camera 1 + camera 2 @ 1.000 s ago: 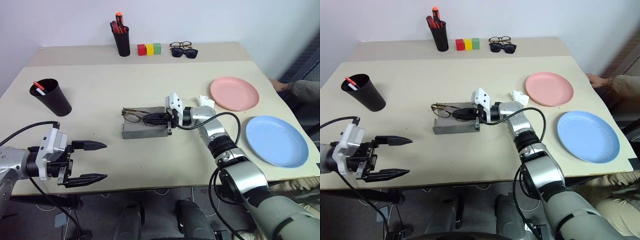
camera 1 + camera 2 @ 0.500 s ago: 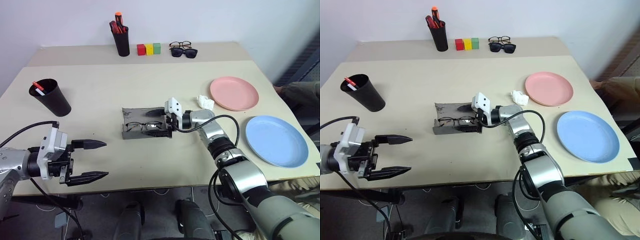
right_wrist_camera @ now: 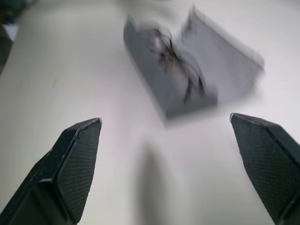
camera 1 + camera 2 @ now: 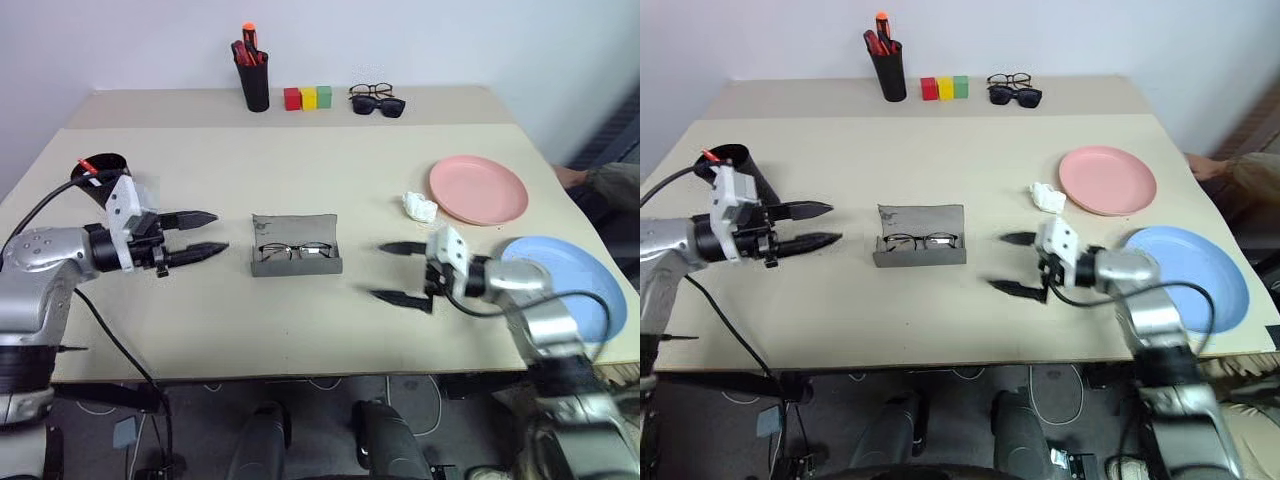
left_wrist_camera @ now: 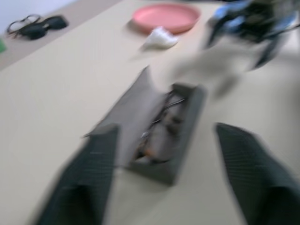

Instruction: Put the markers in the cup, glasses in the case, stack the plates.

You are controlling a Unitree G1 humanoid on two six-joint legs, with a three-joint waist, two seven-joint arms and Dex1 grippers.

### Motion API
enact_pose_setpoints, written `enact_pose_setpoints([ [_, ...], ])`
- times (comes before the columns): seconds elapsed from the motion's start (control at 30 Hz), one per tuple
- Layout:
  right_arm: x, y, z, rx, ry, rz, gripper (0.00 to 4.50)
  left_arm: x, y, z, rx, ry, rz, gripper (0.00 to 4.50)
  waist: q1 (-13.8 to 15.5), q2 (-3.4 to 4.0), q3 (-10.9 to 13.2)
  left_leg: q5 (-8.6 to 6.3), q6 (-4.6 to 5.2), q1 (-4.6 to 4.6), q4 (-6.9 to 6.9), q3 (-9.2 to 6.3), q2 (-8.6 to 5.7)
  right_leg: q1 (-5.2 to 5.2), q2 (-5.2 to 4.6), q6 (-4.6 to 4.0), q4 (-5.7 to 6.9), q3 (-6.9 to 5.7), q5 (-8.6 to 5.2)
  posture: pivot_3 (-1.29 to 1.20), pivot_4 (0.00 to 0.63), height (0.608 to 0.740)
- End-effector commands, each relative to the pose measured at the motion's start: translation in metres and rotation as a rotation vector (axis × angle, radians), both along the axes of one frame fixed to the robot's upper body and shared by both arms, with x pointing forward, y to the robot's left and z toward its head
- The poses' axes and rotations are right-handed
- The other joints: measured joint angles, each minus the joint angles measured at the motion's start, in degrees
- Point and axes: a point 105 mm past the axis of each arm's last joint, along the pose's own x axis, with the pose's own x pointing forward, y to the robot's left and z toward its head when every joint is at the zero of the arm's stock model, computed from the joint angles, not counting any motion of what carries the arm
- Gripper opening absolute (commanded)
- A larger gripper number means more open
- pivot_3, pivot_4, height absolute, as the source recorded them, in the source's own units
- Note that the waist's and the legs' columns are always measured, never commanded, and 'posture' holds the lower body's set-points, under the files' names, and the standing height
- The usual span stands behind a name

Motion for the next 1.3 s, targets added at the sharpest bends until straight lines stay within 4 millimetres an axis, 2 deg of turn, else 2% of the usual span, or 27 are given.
enact_pose_setpoints([
  [0.03, -0.022, -0.015, 0.019, -0.011, -0.071, -0.107, 4.5, 0.026, -0.006, 0.007, 0.046, -0.057, 0.01, 0.63, 0.2, -0.06, 0.0, 0.0, 0.0, -0.04, 0.04, -0.01, 0.0, 0.02, -0.02, 0.04, 0.0, -0.01, -0.03, 0.0, 0.15, 0.74],
  [0.07, -0.028, -0.021, 0.019, -0.007, -0.064, -0.153, 4.5, 0.034, -0.01, 0.008, 0.051, -0.059, 0.006, 0.11, 0.2, -0.06, 0.0, 0.0, 0.0, -0.06, 0.05, -0.01, 0.0, 0.02, -0.02, 0.06, -0.03, -0.01, -0.04, 0.0, 0.15, 0.74],
  [0.1, -0.033, -0.027, 0.017, -0.01, -0.06, -0.201, 4.5, 0.044, -0.013, 0.008, 0.07, -0.069, 0.02, 0.04, 0.3, -0.08, 0.0, 0.0, 0.0, -0.08, 0.07, 0.0, 0.0, 0.02, -0.02, 0.06, -0.05, -0.01, -0.04, 0.0, 0.15, 0.74],
  [0.27, -0.054, -0.045, 0.011, -0.038, -0.044, -0.34, 4.5, 0.085, -0.027, 0.006, 0.189, -0.134, 0.1, 0.04, 0.2, -0.15, 0.0, -0.01, 0.03, -0.22, 0.15, -0.01, -0.03, -0.01, -0.04, 0.07, -0.13, -0.02, -0.03, 0.0, 0.15, 0.74],
  [0.37, -0.062, -0.05, 0.011, -0.051, -0.05, -0.388, 4.5, 0.103, -0.04, -0.008, 0.352, -0.107, 0.111, 0.04, 0.3, -0.18, 0.0, -0.02, 0.04, -0.29, 0.17, -0.02, -0.03, -0.07, -0.03, 0.11, -0.12, -0.04, -0.04, 0.0, 0.15, 0.74],
  [0.53, -0.066, -0.048, 0.013, -0.04, -0.062, -0.42, 4.5, 0.116, -0.062, -0.015, 0.492, -0.127, 0.088, 0.04, 0.3, -0.25, 0.0, -0.02, 0.05, -0.44, 0.2, -0.02, -0.03, -0.18, -0.03, 0.15, -0.13, -0.04, -0.05, 0.0, 0.15, 0.74],
  [0.63, -0.066, -0.046, 0.014, -0.034, -0.073, -0.426, 4.5, 0.113, -0.079, -0.019, 0.523, -0.109, 0.009, 0.04, 0.3, -0.25, 0.0, -0.02, 0.05, -0.47, 0.19, -0.02, -0.03, -0.2, -0.03, 0.15, -0.13, -0.05, -0.05, 0.0, 0.15, 0.74],
  [0.83, -0.065, -0.046, 0.015, -0.031, -0.081, -0.433, 4.5, 0.087, -0.098, -0.018, 0.41, 0.097, -0.232, 0.04, 0.2, -0.26, 0.0, -0.02, 0.05, -0.47, 0.19, -0.02, -0.03, -0.21, -0.03, 0.11, -0.13, -0.05, -0.03, 0.0, 0.15, 0.74],
  [0.93, -0.064, -0.046, 0.015, -0.028, -0.085, -0.438, 4.5, 0.072, -0.094, -0.022, 0.422, 0.214, -0.344, 0.04, 0.2, -0.26, 0.0, -0.02, 0.05, -0.47, 0.19, -0.03, -0.03, -0.21, -0.03, 0.07, -0.12, -0.05, -0.01, 0.0, 0.15, 0.74],
  [1.0, -0.062, -0.046, 0.015, -0.023, -0.087, -0.442, 4.5, 0.061, -0.09, -0.033, 0.459, 0.275, -0.408, 0.04, 0.2, -0.26, 0.0, -0.02, 0.06, -0.47, 0.19, -0.03, -0.03, -0.21, -0.03, 0.03, -0.11, -0.05, 0.02, 0.0, 0.15, 0.74],
  [1.23, -0.055, -0.047, 0.015, 0.014, -0.099, -0.492, 4.5, 0.039, -0.082, -0.074, 0.527, 0.343, -0.476, 0.04, 0.2, -0.19, -0.1, -0.02, 0.07, -0.41, 0.2, -0.08, -0.02, -0.14, -0.04, -0.07, -0.06, -0.04, 0.08, 0.0, 0.15, 0.74],
  [1.3, -0.051, -0.051, 0.016, 0.027, -0.107, -0.545, 4.5, 0.038, -0.085, -0.069, 0.493, 0.3, -0.485, 0.04, 0.2, -0.17, -0.1, -0.03, 0.09, -0.33, 0.19, -0.08, -0.03, -0.06, -0.04, -0.07, -0.06, -0.04, 0.07, 0.0, 0.15, 0.74],
])
